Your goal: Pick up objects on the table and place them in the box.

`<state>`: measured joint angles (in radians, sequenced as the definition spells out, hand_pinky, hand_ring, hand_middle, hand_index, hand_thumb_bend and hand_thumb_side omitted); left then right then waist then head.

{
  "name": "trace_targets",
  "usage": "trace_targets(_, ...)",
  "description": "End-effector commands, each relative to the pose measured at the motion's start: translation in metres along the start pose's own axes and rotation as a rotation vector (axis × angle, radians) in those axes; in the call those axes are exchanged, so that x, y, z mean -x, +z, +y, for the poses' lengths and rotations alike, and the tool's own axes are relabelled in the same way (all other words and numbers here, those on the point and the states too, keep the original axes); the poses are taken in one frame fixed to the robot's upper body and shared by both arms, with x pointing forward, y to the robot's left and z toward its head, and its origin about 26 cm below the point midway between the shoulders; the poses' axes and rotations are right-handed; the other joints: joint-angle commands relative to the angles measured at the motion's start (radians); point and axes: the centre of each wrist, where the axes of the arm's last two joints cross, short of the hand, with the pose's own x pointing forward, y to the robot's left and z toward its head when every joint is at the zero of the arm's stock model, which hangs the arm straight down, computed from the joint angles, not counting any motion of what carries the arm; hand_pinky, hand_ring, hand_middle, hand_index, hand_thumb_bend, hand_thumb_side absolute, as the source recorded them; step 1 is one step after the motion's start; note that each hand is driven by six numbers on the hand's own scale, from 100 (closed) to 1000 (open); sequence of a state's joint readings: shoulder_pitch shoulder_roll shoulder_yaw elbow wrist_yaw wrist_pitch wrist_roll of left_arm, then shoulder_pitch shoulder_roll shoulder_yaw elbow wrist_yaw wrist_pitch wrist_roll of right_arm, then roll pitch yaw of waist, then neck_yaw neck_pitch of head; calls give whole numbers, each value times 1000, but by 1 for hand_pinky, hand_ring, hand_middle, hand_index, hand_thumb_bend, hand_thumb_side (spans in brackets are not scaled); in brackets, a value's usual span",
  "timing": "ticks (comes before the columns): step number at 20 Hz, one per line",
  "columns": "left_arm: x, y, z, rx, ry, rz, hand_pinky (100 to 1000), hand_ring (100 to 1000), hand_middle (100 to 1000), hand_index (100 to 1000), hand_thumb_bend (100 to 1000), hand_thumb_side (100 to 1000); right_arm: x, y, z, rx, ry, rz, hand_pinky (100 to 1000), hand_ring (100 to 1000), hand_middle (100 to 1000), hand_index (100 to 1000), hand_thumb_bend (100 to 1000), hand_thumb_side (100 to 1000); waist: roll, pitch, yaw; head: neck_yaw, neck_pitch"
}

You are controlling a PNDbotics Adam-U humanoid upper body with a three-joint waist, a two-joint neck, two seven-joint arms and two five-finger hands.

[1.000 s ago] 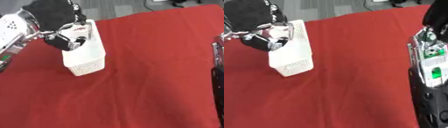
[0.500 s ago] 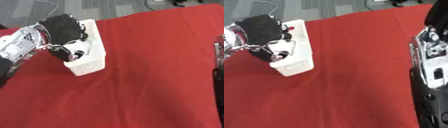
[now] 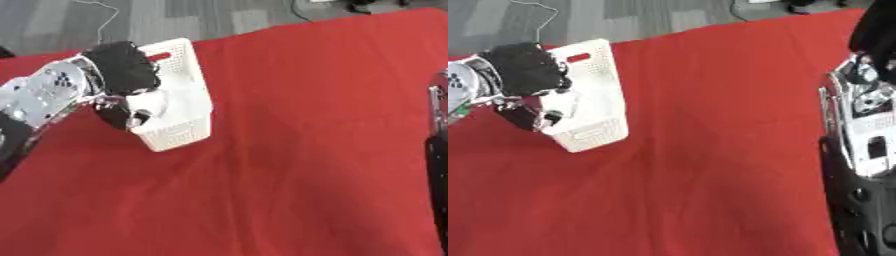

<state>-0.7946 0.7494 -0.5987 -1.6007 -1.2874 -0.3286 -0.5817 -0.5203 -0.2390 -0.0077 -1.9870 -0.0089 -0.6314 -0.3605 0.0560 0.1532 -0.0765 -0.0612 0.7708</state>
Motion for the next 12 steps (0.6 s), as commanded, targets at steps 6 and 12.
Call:
trace_targets(6,9,6,7,-33,7,11,1000,1000,1000,953,481,1000,-3,-7,0,-5,-13,-18,355,337,335,479,100,1000,-3,-17,4,6,-1)
trace_targets(12,13,12,15,-109,81,51,1000,1000,1000,990,290,1000,-3,-6,0,-7,-11,-14,355,337,334,479,100,1000,-2,-23,7,7,-1)
